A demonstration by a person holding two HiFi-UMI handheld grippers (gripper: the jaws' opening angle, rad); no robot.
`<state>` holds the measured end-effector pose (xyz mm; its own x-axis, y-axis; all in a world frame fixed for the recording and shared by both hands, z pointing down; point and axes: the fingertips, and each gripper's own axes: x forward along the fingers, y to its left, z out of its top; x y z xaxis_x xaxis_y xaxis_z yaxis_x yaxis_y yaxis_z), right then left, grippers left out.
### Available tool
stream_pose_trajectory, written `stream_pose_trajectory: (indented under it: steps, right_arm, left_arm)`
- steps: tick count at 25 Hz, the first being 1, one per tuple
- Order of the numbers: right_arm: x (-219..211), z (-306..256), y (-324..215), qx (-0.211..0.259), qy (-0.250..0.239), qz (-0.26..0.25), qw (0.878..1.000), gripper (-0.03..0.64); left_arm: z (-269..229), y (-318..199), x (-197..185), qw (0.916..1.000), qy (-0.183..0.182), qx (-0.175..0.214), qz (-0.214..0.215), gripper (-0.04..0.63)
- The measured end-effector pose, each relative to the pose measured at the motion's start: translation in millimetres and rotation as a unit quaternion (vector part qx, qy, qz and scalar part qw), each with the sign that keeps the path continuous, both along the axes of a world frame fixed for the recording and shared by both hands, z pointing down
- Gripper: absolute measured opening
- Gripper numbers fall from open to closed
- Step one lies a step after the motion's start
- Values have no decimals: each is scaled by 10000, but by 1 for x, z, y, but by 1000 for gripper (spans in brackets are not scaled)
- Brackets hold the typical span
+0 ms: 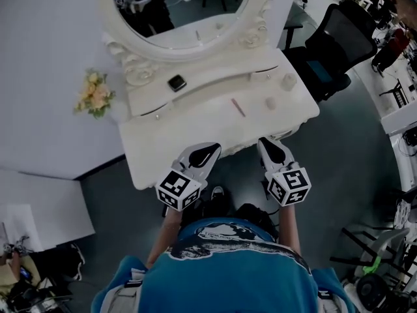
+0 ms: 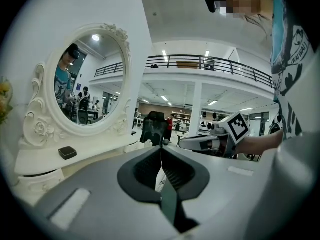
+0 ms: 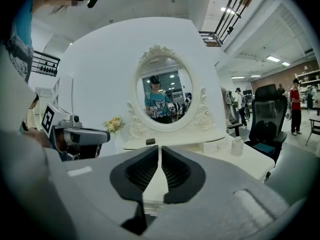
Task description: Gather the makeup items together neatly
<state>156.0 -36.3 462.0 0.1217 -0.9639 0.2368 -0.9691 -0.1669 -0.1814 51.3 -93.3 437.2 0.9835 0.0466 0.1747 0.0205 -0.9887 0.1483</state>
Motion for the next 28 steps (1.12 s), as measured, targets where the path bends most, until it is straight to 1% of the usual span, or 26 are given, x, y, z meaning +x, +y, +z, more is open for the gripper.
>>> stream_pose_trajectory:
  steps: [8,12,16,19,22,25,28]
  right_arm:
    - [13,7,-3,-152,-31,82,9998,25]
    - [26,15,-5,-237,-108,51,9996,25]
    - [47,20,-20,-298,-140,-117,9994,27]
    - [69,24,-34,-335,-105,-304,9989,29]
    - [95,32,-47,-457,-2,-510,9977,29]
    - [123,38,-58,-629,201,-769,9949,32]
    - [148,47,-69,-749,300,-993,9918,41]
  left_arm:
    - [1,-8,16,10000,28,-38,74,11]
    - [2,-10,23,10000,1,-74,-36,11]
    - [1,-20,32,9996,-26,-70,-285,9]
    - [2,-31,45,9984,-38,-48,-555,9]
    - [4,-43,64,9960,-16,-86,-886,11]
    - [2,-49,87,9935,57,-73,-1135,11]
    - [3,-57,108,9903,54,-83,-1384,11]
